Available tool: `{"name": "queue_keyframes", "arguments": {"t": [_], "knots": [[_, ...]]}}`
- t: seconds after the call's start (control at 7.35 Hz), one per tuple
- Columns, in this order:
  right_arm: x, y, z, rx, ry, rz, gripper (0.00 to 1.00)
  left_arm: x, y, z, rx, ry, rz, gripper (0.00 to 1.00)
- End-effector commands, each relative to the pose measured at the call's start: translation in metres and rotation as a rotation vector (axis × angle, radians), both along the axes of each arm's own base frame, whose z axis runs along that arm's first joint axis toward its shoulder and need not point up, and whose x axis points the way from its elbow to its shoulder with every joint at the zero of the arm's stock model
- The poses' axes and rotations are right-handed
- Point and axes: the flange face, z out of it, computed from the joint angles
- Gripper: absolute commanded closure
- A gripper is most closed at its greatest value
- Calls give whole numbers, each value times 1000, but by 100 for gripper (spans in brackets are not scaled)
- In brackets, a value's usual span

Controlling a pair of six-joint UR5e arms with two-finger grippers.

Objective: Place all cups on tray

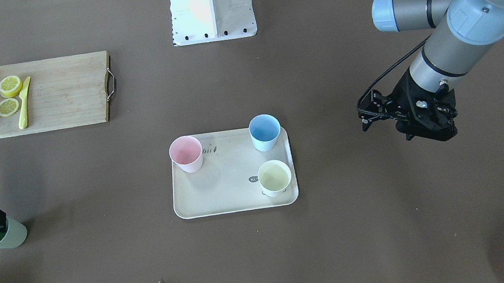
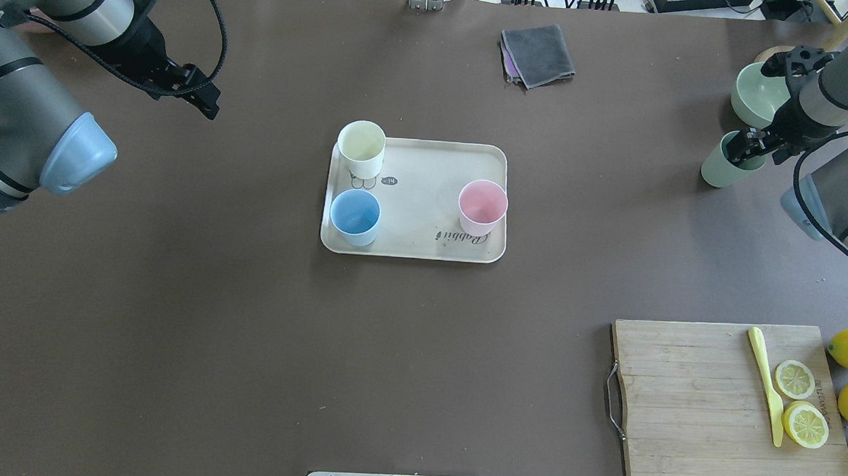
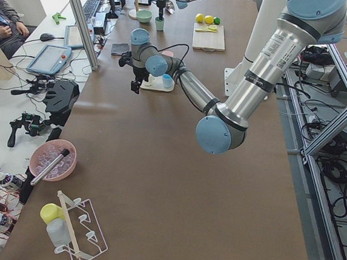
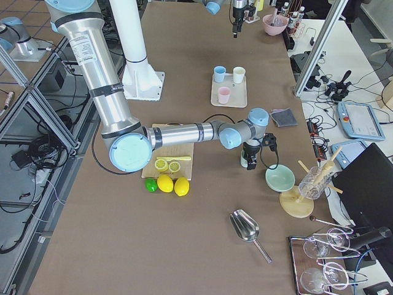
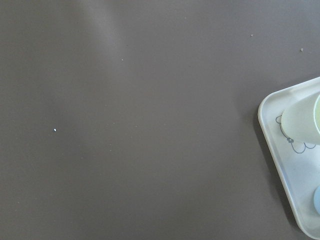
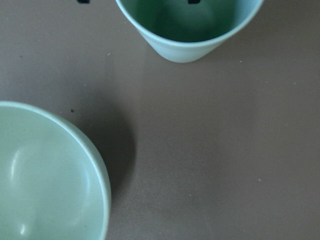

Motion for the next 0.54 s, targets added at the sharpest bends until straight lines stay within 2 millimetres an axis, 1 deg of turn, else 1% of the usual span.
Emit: {"name": "queue_keyframes", "arguments": {"t": [0.0,0.14,0.27,0.41], "knots": [[-4,1,-13,11,-15,13,100,1,1,-1,2,0,1,1],[-4,2,-32,18,-40,34,100,2,1,0,1,0,4,1],[-10,0,-56,3,-67,75,100,2,1,0,1,0,4,1],[-27,2,-75,-22,-93,110,100,2,1,0,1,0,4,1]]}}
